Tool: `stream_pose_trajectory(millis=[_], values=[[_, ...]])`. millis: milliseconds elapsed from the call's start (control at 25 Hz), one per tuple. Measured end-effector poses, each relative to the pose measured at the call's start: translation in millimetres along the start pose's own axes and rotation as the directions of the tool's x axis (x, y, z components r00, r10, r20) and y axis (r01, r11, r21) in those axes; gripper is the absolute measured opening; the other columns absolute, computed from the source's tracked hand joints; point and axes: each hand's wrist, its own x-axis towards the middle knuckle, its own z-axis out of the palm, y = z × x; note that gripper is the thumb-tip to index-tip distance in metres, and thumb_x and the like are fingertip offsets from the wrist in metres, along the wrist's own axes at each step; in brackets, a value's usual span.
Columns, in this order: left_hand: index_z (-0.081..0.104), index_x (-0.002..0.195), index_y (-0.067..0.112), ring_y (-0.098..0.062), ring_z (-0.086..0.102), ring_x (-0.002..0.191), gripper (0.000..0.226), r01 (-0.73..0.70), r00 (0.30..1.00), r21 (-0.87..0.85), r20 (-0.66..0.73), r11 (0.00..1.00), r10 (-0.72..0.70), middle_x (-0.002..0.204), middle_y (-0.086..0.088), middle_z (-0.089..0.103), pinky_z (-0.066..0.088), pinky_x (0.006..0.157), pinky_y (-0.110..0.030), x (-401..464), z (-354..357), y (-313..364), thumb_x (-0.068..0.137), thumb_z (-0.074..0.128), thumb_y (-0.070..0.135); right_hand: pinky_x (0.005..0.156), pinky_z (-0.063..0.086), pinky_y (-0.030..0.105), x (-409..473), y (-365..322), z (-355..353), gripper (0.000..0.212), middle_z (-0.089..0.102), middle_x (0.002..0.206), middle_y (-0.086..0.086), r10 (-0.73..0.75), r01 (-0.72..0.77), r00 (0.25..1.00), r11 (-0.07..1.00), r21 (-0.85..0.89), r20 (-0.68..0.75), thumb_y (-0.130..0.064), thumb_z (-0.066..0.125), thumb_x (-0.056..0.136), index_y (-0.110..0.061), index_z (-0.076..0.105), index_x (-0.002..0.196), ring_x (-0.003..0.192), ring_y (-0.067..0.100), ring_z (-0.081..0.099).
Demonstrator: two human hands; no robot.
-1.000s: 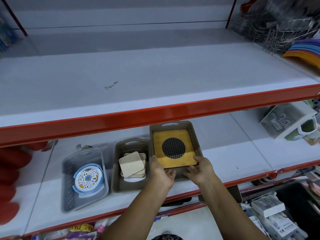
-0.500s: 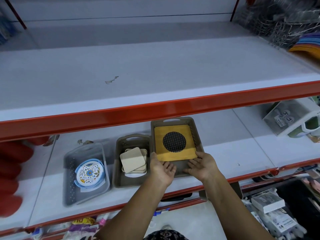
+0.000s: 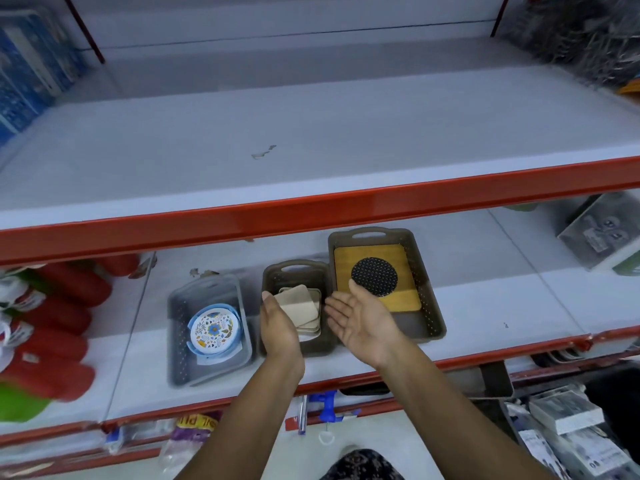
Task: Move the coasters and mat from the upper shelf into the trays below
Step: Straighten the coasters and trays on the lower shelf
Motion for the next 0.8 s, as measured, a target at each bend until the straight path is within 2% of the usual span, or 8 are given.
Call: stream_pose_trajectory(millis=[200,320,400,520,600,640,720,800], values=[[0.066,0.113,0.015,-0.028,0.063,0.106,0.085,0.085,0.982,0.024,0.168,0.996,-0.088,0.107,-0.015,0.071,0.042,0.105,-0.044,11.4,-11.1,3.1,0.082,0.018,0.078,0.084,0.039,0.027,-2.2,11.9,35.4,0.067,0.049,0.141,0.012,0.06,-0.066,0.998,0.971,-0.228,-0.034,-0.051,0.02,0.099,-0.003,0.04,0.141,0.133,0.025,0.044],[0.066,0.112,0.017,-0.026,0.063,0.104,0.088,0.124,0.972,0.058,0.194,0.991,-0.133,0.101,-0.01,0.074,0.04,0.106,-0.042,13.5,-19.8,7.9,0.079,0.016,0.082,0.075,0.038,0.027,5.5,19.8,33.9,0.073,0.053,0.139,0.014,0.093,-0.107,0.994,0.956,-0.272,-0.063,-0.058,0.016,0.096,-0.006,0.045,0.14,0.131,0.026,0.047],[0.061,0.111,0.02,-0.018,0.062,0.092,0.074,0.12,0.969,0.076,0.209,0.99,-0.134,0.096,-0.006,0.075,0.042,0.098,-0.031,11.2,-22.9,9.5,0.089,0.011,0.071,0.078,0.039,0.027,10.2,21.3,31.3,0.076,0.051,0.141,0.015,0.101,-0.115,0.993,0.952,-0.283,-0.064,-0.059,0.014,0.095,-0.006,0.044,0.14,0.132,0.025,0.046],[0.046,0.137,0.02,-0.021,0.054,0.11,0.072,0.101,0.963,0.12,0.239,0.988,-0.128,0.131,-0.01,0.058,0.032,0.097,-0.029,1.5,-24.6,12.1,0.094,0.008,0.064,0.107,0.031,0.031,13.1,21.2,31.2,0.078,0.046,0.145,0.015,0.099,-0.117,0.993,0.935,-0.335,-0.069,-0.06,0.014,0.095,-0.003,0.038,0.143,0.136,0.026,0.04],[0.041,0.142,0.017,-0.021,0.055,0.098,0.075,0.106,0.956,0.125,0.262,0.986,-0.136,0.141,-0.012,0.049,0.031,0.099,-0.031,1.3,-26.7,15.3,0.094,0.008,0.064,0.111,0.026,0.034,19.1,21.7,30.4,0.078,0.046,0.145,0.016,0.088,-0.113,0.993,0.92,-0.376,-0.082,-0.06,0.015,0.095,-0.003,0.038,0.143,0.136,0.026,0.04],[0.042,0.141,0.017,-0.018,0.054,0.083,0.075,0.12,0.954,0.12,0.262,0.986,-0.148,0.133,-0.011,0.057,0.034,0.094,-0.03,2.2,-27.5,16.1,0.094,0.008,0.063,0.11,0.027,0.033,23.3,22.3,29.5,0.078,0.047,0.144,0.015,0.081,-0.112,0.992,0.914,-0.391,-0.094,-0.061,0.016,0.094,-0.004,0.039,0.143,0.135,0.026,0.041],[0.053,0.127,0.023,-0.011,0.052,0.072,0.07,0.151,0.949,0.135,0.258,0.979,-0.182,0.084,0.0,0.076,0.04,0.08,-0.028,5.1,-29.1,16.2,0.094,0.008,0.064,0.103,0.031,0.031,31.2,24.3,28.7,0.078,0.05,0.142,0.013,0.068,-0.114,0.99,0.909,-0.4,-0.126,-0.063,0.019,0.093,-0.006,0.039,0.142,0.132,0.025,0.045],[0.059,0.094,0.024,-0.01,0.056,0.068,0.065,0.154,0.947,0.175,0.255,0.972,-0.196,0.049,0.008,0.067,0.045,0.065,-0.023,7.4,-28.5,18.0,0.093,0.007,0.065,0.099,0.032,0.03,37.1,25.4,27.8,0.079,0.055,0.137,0.012,0.051,-0.107,0.988,0.91,-0.401,-0.147,-0.067,0.022,0.09,-0.009,0.042,0.14,0.123,0.023,0.052]])
